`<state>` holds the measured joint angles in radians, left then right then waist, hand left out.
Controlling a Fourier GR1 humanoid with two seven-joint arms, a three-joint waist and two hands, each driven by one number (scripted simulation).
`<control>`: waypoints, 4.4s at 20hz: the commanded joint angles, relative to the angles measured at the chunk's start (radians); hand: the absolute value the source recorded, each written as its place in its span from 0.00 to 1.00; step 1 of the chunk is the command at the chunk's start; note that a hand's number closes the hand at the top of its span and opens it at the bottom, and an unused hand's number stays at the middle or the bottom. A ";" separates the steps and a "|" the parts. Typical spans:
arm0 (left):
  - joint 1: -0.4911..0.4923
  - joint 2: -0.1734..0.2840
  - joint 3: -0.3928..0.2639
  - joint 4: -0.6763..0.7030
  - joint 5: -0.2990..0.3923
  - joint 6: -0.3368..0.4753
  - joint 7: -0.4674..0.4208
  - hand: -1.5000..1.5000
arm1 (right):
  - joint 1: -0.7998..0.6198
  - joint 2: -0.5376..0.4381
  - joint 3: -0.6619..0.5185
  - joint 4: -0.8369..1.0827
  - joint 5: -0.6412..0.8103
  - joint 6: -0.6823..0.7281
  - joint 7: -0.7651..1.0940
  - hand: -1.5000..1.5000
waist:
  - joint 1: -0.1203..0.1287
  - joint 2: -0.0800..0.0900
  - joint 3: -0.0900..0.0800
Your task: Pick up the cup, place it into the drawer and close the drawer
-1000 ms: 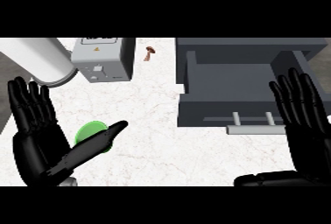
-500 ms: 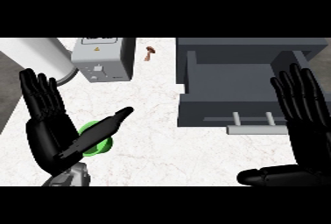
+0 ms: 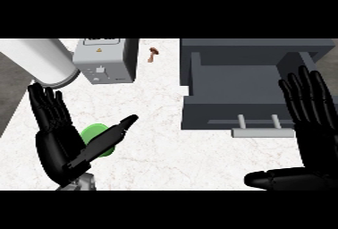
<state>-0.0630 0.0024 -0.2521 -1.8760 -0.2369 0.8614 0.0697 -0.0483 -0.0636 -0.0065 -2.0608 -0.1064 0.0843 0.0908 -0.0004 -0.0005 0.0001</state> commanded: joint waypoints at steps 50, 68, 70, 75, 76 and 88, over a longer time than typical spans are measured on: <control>0.092 0.018 0.291 0.799 0.728 -0.301 -0.871 0.00 | -0.019 -0.004 -0.009 -0.033 -0.021 0.042 0.060 0.00 | 0.000 0.000 0.000; -0.040 0.037 0.382 1.054 0.816 -0.502 -1.020 0.00 | -0.055 -0.020 -0.046 -0.063 -0.047 0.029 0.117 0.00 | -0.001 0.000 0.000; -0.099 0.019 0.394 1.165 0.833 -0.543 -1.087 0.00 | -0.045 -0.008 -0.050 0.000 -0.058 0.042 0.063 0.00 | -0.003 0.001 -0.001; -0.130 0.002 0.381 1.230 0.871 -0.663 -1.125 0.00 | -0.033 -0.006 -0.032 -0.018 -0.024 0.040 0.046 0.00 | -0.006 0.002 -0.001; -0.100 0.053 0.361 1.121 0.872 -0.663 -1.033 0.00 | 0.016 -0.016 -0.031 -0.065 -0.034 0.054 0.070 0.00 | -0.004 0.000 0.000; -0.177 0.019 0.401 1.261 0.822 -0.709 -1.246 1.00 | 0.024 -0.022 -0.060 -0.052 -0.069 0.076 0.049 0.00 | -0.005 0.001 0.000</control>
<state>-0.2150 0.0209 0.1305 -0.6288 0.6023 0.1236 -1.0793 -0.0762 -0.0864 -0.0632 -2.0962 -0.1655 0.1378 0.1709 -0.0046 0.0007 -0.0007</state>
